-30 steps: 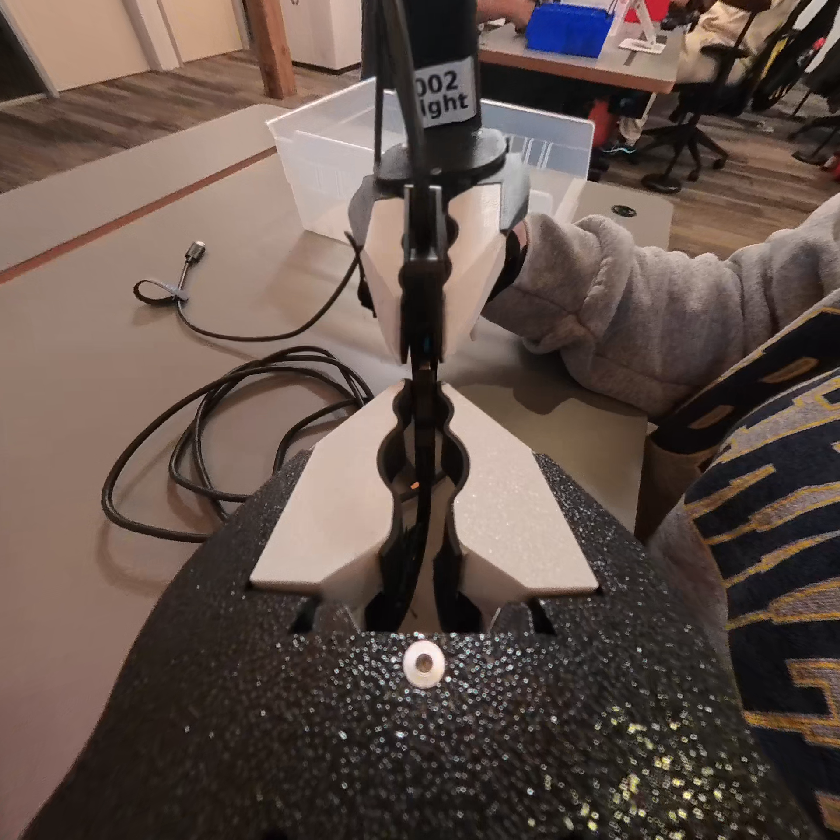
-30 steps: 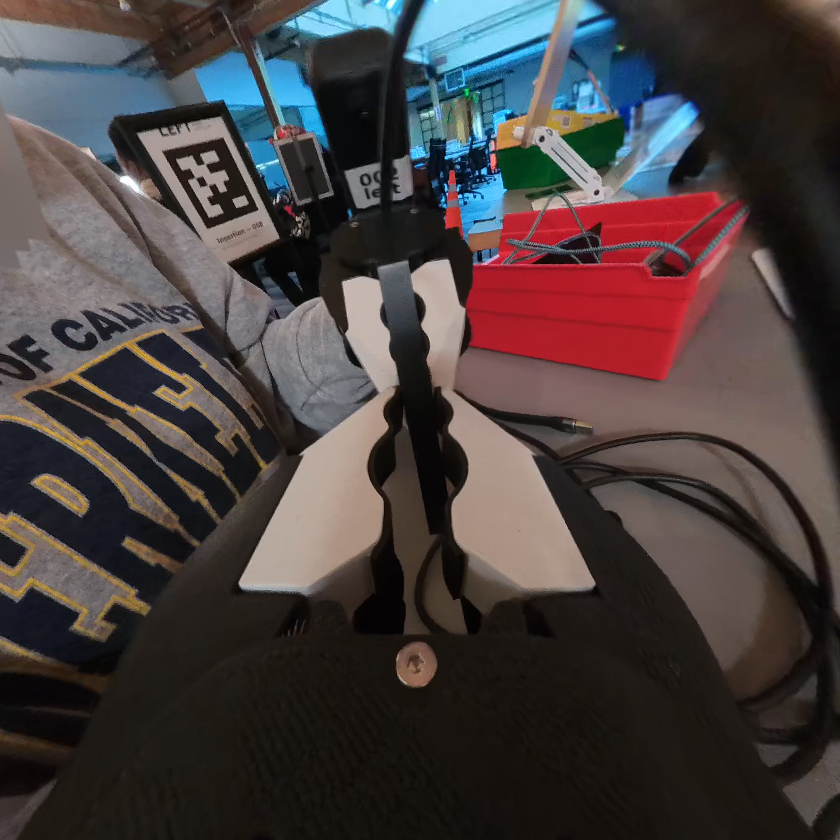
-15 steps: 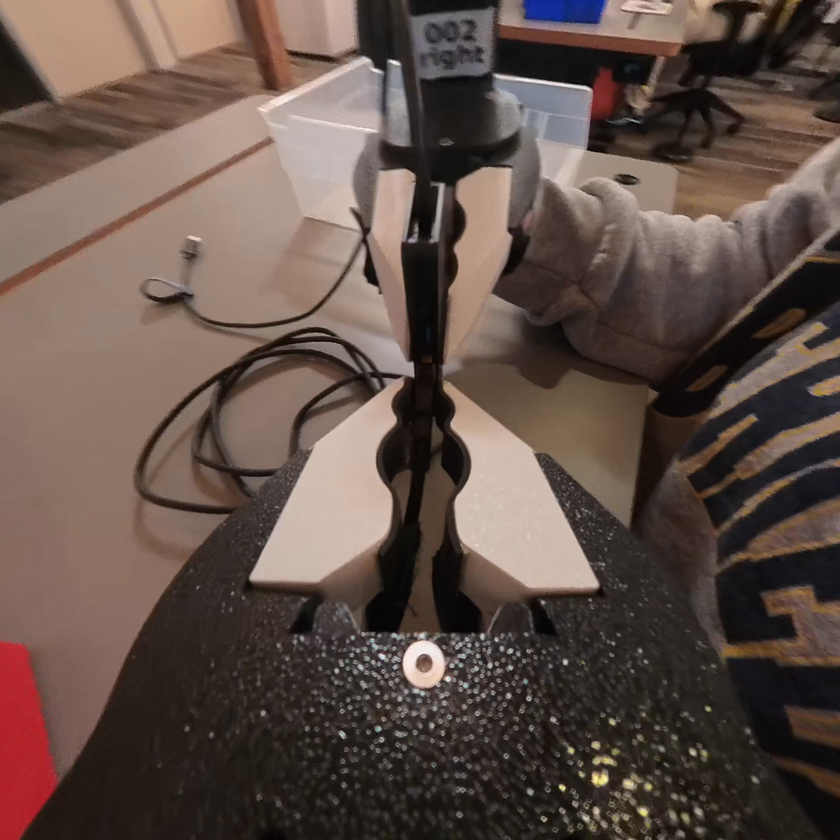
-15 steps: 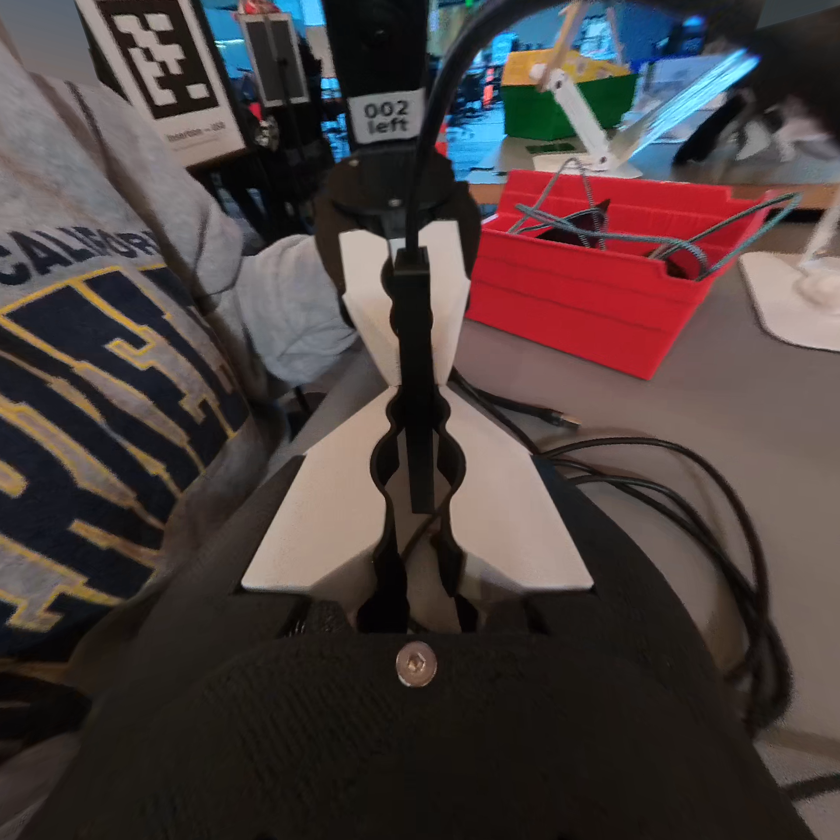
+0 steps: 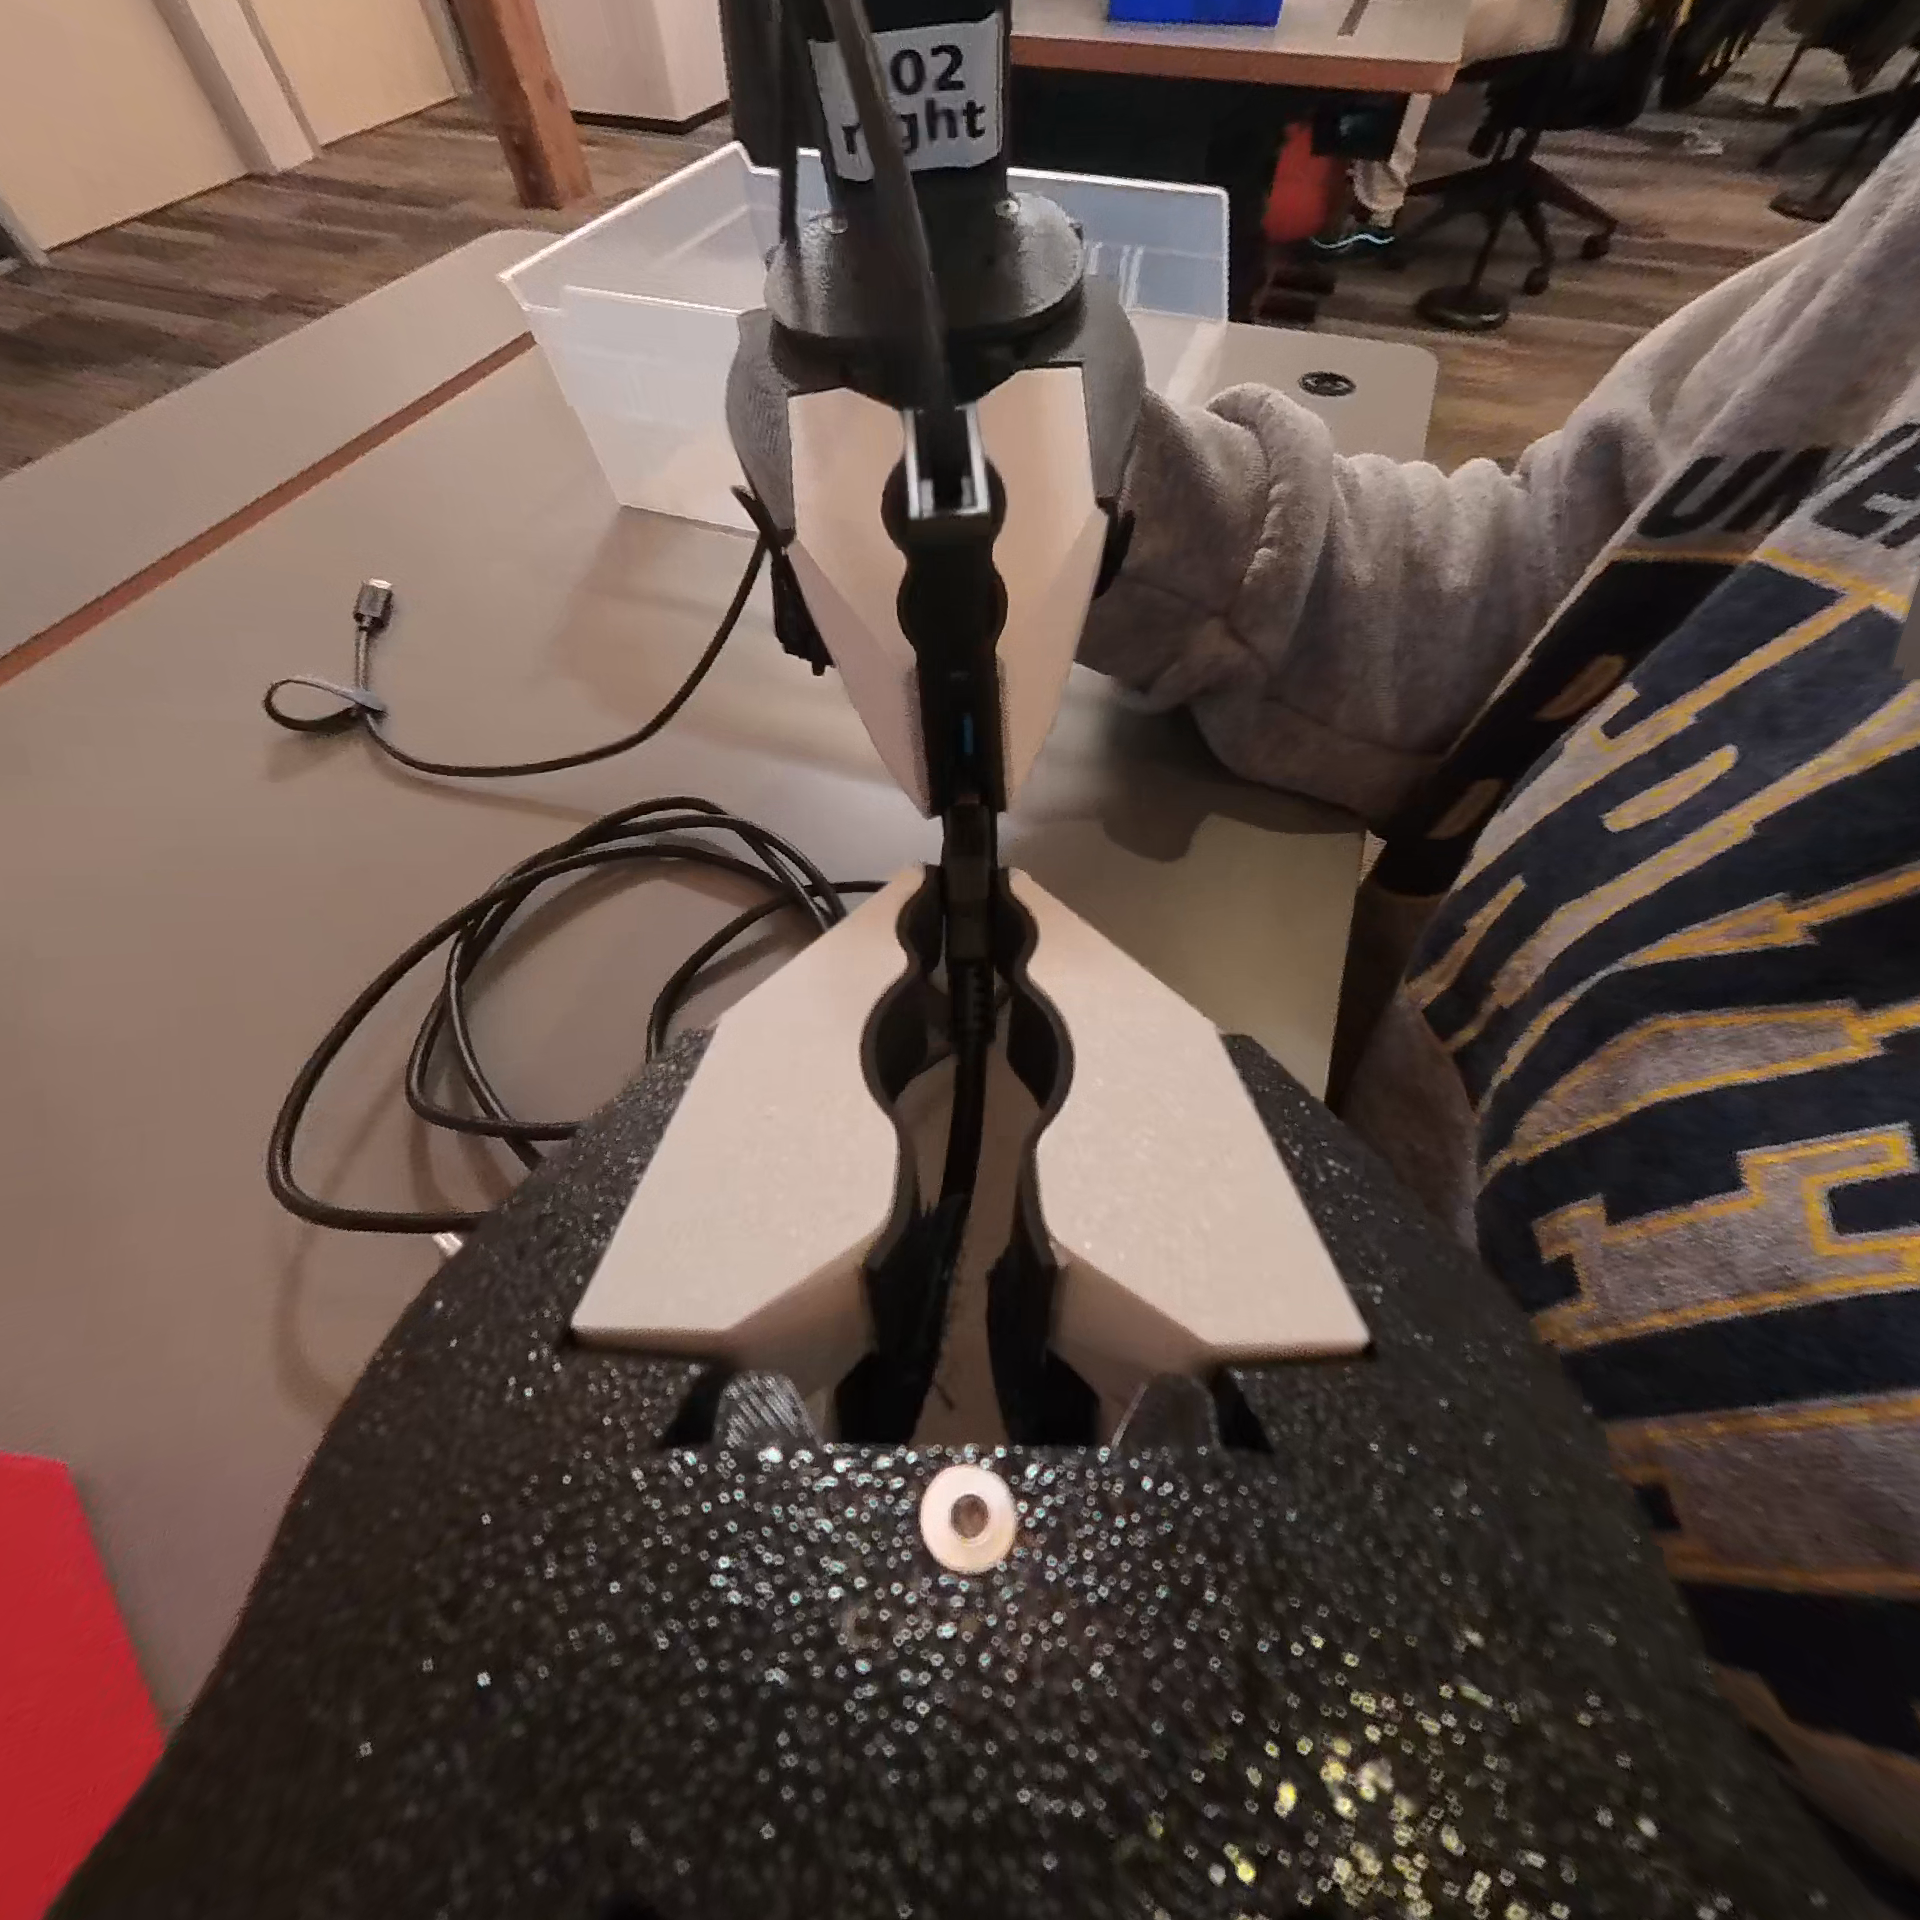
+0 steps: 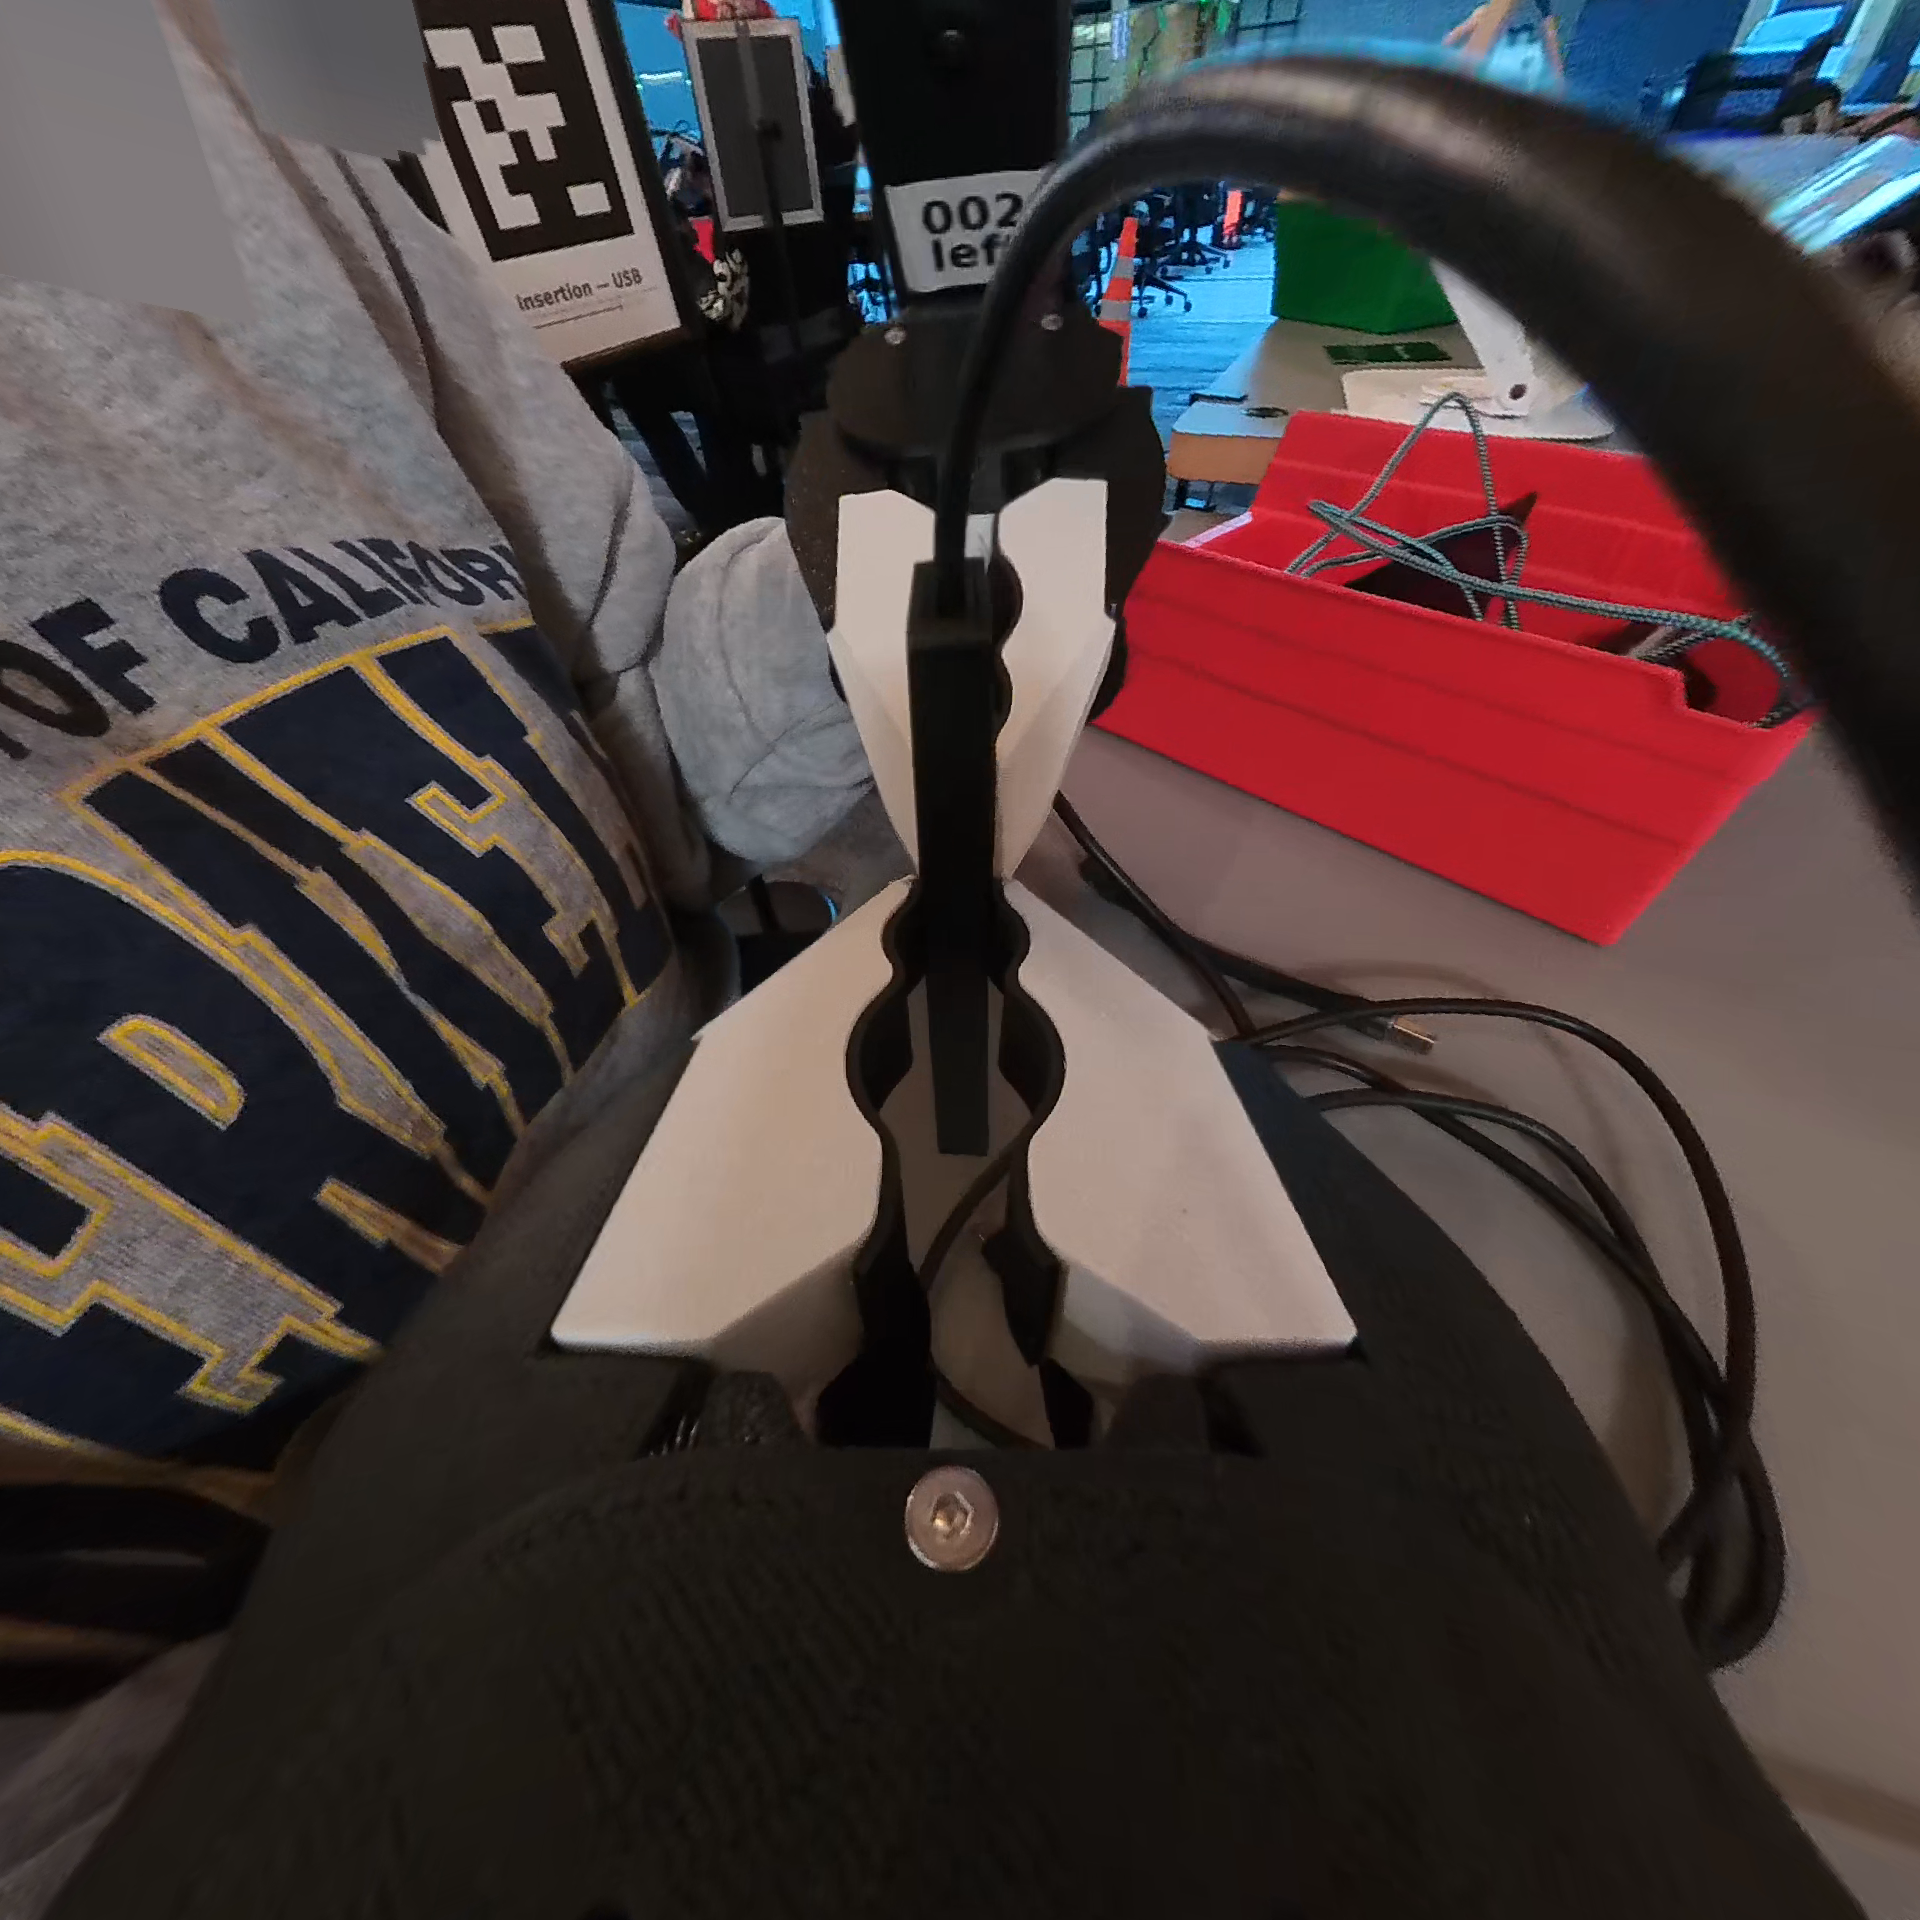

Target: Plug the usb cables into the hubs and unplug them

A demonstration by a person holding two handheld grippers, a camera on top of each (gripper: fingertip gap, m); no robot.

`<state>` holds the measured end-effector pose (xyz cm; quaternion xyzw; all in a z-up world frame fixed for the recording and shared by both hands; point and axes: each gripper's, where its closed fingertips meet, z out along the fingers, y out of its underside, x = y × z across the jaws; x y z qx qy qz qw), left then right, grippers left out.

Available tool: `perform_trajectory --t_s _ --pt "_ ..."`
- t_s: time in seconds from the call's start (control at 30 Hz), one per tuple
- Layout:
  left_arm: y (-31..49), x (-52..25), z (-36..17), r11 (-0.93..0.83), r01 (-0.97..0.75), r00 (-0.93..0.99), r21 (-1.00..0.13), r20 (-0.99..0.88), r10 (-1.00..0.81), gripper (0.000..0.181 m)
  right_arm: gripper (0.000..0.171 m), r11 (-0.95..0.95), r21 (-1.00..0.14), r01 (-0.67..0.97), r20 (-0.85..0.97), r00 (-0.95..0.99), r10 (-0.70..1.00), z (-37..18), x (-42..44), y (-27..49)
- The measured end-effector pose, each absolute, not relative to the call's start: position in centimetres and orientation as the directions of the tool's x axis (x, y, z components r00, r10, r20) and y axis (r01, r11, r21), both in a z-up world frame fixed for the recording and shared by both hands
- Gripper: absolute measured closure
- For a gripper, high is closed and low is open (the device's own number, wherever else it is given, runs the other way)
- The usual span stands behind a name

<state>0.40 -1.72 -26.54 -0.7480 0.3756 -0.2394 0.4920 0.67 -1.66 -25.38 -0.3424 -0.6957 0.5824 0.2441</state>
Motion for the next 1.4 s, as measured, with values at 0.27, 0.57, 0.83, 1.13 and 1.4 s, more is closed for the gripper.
perform_trajectory --t_s 0.27,0.57,0.83,1.13,1.4 --pt "-1.4 -0.6 -26.6 -0.231 -0.343 0.633 -0.911 -0.043 -0.773 0.174 0.162 0.127 -0.973 0.191 -0.014 -0.602 0.798 -25.5 0.3 -1.0" --pt "-2.3 -0.9 -27.0 -0.249 -0.34 0.601 -0.907 -0.006 -0.799 0.174 0.162 0.117 -0.97 0.215 -0.042 -0.618 0.785 -25.9 0.2 -1.5" --pt "-3.2 -0.8 -27.0 -0.25 -0.358 0.559 -0.9 0.008 -0.829 0.175 0.162 0.133 -0.965 0.224 -0.045 -0.646 0.762 -26.0 0.5 -2.3" --pt "-4.4 -1.0 -27.4 -0.287 -0.38 0.506 -0.88 0.062 -0.861 0.174 0.161 0.157 -0.955 0.252 -0.054 -0.667 0.743 -26.6 0.5 -3.2" --pt "-2.9 -2.5 -29.3 -0.33 -0.383 0.57 -0.863 0.061 -0.819 0.175 0.162 0.186 -0.932 0.31 -0.013 -0.545 0.839 -28.5 -0.9 -1.7"
